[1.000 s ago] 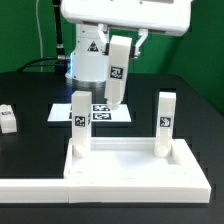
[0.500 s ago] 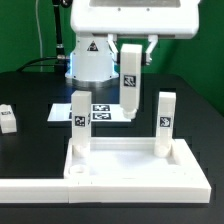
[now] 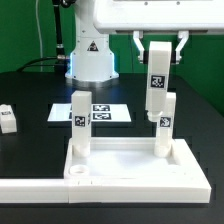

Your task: Assemble desk

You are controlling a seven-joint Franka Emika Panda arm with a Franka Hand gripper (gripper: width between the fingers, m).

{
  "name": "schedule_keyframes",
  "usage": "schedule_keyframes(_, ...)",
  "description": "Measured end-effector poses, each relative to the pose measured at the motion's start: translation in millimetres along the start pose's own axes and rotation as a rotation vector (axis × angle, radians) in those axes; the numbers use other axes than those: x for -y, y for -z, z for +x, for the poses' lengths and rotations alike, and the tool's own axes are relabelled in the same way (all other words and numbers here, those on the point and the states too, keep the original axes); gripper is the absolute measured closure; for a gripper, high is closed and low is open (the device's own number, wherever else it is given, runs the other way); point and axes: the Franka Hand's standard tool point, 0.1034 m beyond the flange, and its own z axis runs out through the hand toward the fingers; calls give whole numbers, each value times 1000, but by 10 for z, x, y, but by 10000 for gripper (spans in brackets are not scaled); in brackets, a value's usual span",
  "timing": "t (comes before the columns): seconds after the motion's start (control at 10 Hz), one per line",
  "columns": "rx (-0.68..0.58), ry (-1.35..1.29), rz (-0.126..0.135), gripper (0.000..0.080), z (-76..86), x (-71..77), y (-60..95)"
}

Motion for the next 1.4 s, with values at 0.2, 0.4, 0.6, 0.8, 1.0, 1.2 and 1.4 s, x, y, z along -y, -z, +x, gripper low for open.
schedule_keyframes(0.2,-69,9,33,511,-91,94,-76)
schedule_keyframes(0.4,-88,-25,42,511,-14,418,-220)
schedule_keyframes(0.6,-107,-29,46,511,-20,626,-366)
schedule_keyframes(0.8,-106,-23,46,511,-19,622,-366)
schedule_keyframes(1.0,-106,-7,44,511,-24,606,-374)
schedule_keyframes(1.2,-100,31,29,511,-56,524,-449)
schedule_keyframes(1.4,-93,45,22,511,-151,505,-569)
